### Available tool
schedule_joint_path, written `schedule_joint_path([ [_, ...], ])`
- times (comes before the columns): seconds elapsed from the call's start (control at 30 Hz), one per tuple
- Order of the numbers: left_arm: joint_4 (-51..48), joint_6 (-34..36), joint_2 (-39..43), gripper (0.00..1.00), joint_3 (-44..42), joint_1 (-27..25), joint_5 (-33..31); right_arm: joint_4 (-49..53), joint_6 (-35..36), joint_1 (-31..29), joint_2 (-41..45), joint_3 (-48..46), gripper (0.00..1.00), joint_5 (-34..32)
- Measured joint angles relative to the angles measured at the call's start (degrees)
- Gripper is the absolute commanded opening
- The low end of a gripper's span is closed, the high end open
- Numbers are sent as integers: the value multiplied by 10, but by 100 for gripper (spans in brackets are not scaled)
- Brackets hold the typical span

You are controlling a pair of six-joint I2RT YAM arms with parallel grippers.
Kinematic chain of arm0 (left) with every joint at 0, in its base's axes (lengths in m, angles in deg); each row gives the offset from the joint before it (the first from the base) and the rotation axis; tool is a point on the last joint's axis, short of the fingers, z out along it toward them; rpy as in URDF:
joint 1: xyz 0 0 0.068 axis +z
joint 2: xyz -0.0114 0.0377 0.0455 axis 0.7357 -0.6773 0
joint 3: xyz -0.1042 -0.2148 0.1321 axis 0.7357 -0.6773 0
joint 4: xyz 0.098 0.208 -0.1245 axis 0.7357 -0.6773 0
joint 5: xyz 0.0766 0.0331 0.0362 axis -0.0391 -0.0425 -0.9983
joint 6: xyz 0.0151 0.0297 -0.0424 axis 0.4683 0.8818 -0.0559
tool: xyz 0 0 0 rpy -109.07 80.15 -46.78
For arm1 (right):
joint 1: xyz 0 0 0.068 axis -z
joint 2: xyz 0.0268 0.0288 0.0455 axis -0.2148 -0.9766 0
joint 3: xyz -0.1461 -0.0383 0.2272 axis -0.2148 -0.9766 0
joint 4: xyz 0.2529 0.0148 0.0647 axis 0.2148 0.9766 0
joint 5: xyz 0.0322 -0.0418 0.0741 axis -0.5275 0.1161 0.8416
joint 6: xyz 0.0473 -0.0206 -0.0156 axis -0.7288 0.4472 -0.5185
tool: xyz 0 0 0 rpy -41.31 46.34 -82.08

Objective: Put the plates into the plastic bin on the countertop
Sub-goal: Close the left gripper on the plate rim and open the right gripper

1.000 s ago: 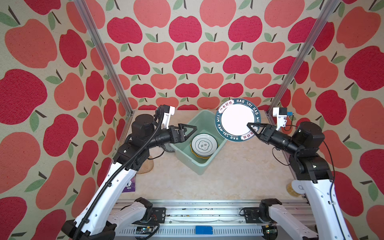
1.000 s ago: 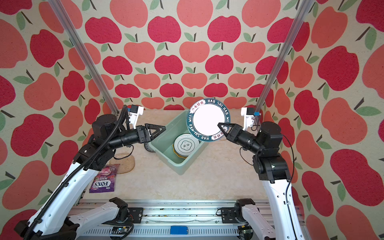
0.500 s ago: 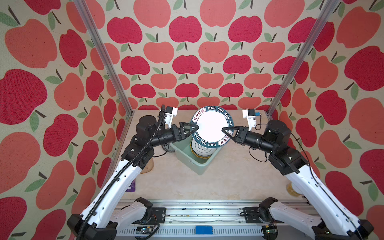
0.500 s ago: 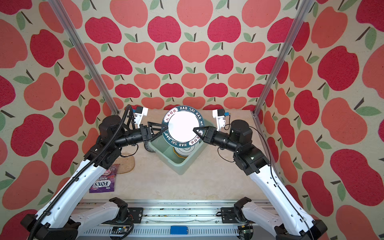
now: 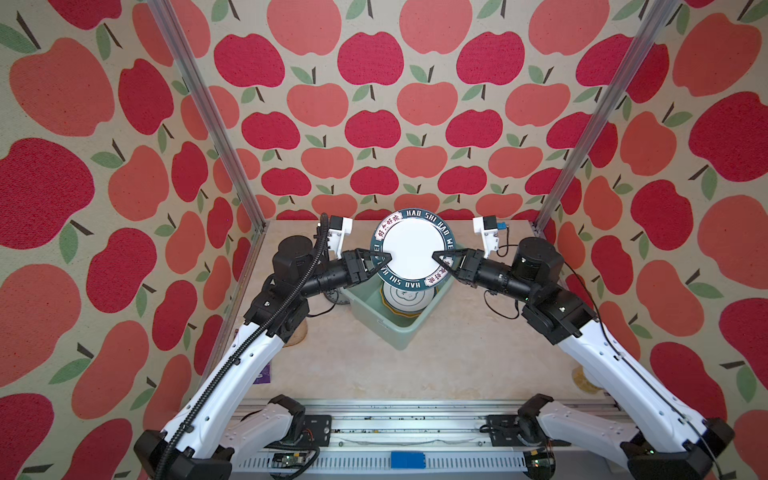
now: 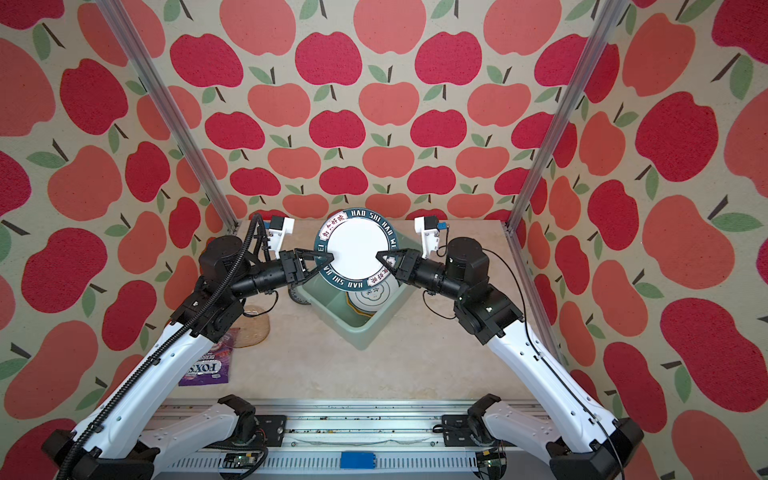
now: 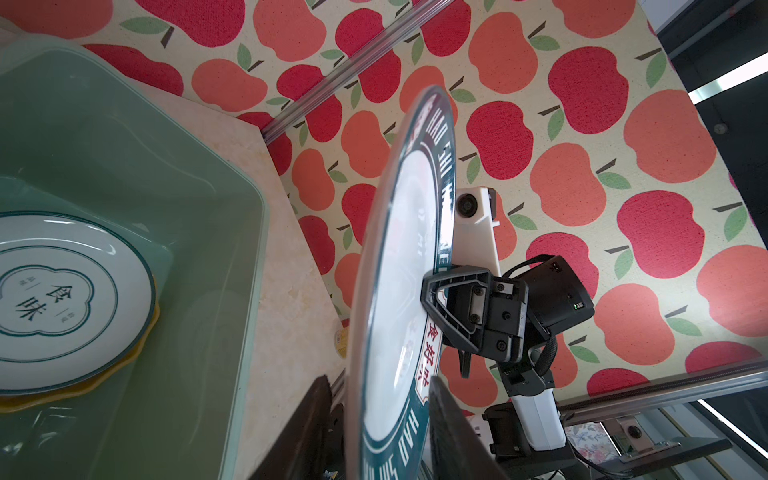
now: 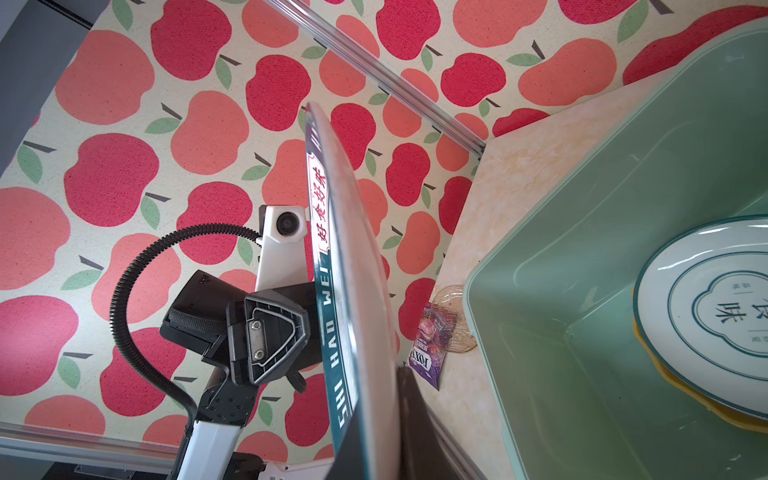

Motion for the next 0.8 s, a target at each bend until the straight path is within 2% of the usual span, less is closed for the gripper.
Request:
schedule_joint_path([
  [0.33, -5, -7, -2, 3, -2, 1, -17, -12, -2, 0, 0, -7, 0, -1],
  [0.4, -12, -7, -4, 0, -2, 1, -22, -14, 3, -3, 0, -11, 0, -7],
  [0.77, -13, -6, -8, 0, -4, 2, -27, -19, 3, -3, -6, -15, 4, -9],
  [0.8, -13, -6, -8, 0, -5, 2, -27, -20, 3, -3, -7, -15, 7, -9],
])
